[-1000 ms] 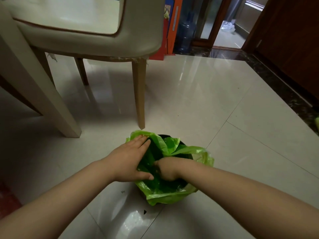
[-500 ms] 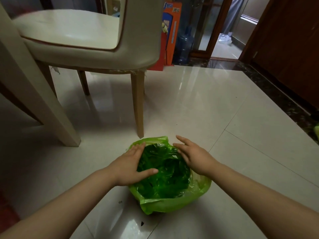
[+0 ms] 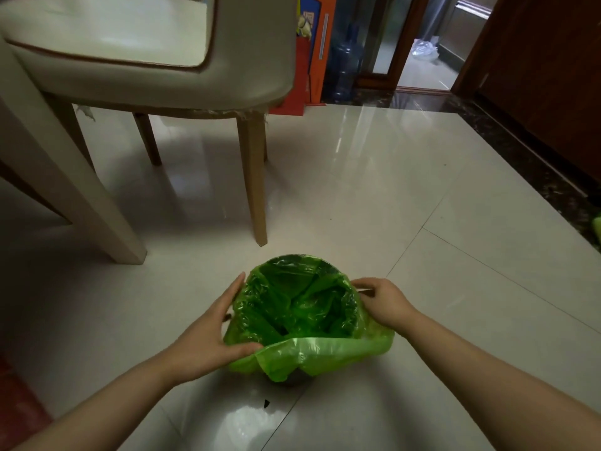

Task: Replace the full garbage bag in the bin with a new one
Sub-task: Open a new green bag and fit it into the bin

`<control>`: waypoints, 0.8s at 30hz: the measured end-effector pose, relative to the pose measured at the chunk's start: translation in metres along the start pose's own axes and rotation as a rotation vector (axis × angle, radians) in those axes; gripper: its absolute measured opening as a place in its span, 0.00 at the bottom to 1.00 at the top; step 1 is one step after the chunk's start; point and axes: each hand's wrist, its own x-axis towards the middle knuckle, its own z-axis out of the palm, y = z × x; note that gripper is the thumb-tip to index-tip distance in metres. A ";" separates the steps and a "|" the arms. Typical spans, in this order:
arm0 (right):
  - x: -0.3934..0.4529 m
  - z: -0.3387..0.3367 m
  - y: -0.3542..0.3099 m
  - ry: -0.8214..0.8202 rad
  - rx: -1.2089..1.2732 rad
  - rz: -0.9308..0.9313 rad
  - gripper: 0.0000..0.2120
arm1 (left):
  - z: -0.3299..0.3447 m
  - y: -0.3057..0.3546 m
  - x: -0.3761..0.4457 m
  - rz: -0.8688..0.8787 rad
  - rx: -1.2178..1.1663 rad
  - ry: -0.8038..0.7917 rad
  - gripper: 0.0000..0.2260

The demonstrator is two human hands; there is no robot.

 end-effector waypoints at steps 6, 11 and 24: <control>-0.062 -0.020 -0.027 0.292 -0.235 -0.737 0.21 | 0.011 0.005 -0.036 0.475 0.530 0.449 0.24; -0.097 0.001 -0.017 0.028 -0.560 -1.098 0.15 | 0.034 -0.010 -0.049 0.718 0.733 0.319 0.11; -0.096 0.040 0.031 0.076 -0.851 -1.385 0.05 | 0.043 -0.015 -0.043 0.712 1.044 0.208 0.05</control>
